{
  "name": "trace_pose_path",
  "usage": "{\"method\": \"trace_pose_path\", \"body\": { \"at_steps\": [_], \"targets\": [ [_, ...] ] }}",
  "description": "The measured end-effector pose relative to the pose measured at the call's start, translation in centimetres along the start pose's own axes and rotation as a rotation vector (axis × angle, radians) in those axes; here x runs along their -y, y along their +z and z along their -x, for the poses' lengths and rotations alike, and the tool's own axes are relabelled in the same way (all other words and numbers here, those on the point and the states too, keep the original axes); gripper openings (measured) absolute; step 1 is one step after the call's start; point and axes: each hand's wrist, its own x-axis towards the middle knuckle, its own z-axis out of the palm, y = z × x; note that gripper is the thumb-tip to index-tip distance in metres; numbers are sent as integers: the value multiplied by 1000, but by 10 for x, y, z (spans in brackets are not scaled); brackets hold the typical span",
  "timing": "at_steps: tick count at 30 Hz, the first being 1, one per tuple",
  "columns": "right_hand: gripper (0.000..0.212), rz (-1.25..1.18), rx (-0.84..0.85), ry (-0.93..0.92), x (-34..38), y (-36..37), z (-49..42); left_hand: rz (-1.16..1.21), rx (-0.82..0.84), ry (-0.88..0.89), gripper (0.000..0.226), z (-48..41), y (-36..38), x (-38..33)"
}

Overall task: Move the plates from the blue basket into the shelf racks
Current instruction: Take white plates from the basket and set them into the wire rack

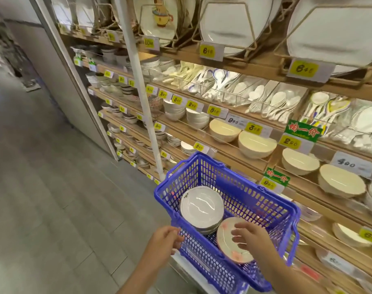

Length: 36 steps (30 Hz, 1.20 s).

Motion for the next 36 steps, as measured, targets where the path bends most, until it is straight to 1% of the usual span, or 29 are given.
{"method": "trace_pose_path", "body": {
  "at_steps": [2, 5, 9, 11, 14, 17, 19, 21, 22, 25, 27, 28, 30, 32, 36],
  "targets": [
    [21, 24, -14, 73, -11, 8, -24, -33, -5, -26, 18, -19, -8, 8],
    [22, 52, -15, 132, -29, 28, -67, -115, -3, -57, 20, -54, -22, 11],
    [20, 79, -64, 191, -43, 45, -128, -215, -25, -87, 21, -97, -31, -4],
    [20, 62, -95, 251, -47, 48, -154, -278, -22, -81, 21, -120, -30, -16],
    [21, 79, -101, 335, -53, 52, -188, -366, 25, -58, 20, -161, -20, -35],
    [12, 164, -45, 407, -59, 61, -208, -480, 70, -59, 19, -203, -2, -45],
    [9, 124, -21, 459, -62, 68, -214, -590, 112, -71, 19, -229, 10, -44],
    [7, 135, -42, 485, -61, 74, -222, -708, 146, -111, 30, -254, 18, -38],
    [7, 176, -65, 489, -61, 76, -225, -746, 162, -136, 31, -266, 23, -34],
    [4, 303, -160, 471, -65, 80, -234, -876, 223, -156, 21, -294, 34, -28],
    [6, 316, -169, 494, -69, 83, -236, -919, 270, -157, 20, -309, 41, -25],
    [8, 296, -173, 517, -71, 85, -236, -930, 301, -160, 26, -317, 44, -22],
    [21, 254, -200, 551, -74, 89, -237, -983, 383, -160, 36, -331, 50, -17],
    [31, 241, -255, 565, -76, 93, -239, -1075, 462, -153, 39, -342, 55, -13],
    [31, 184, -359, 611, -75, 99, -243, -1156, 439, -178, 45, -350, 66, -12]
  ]
}}
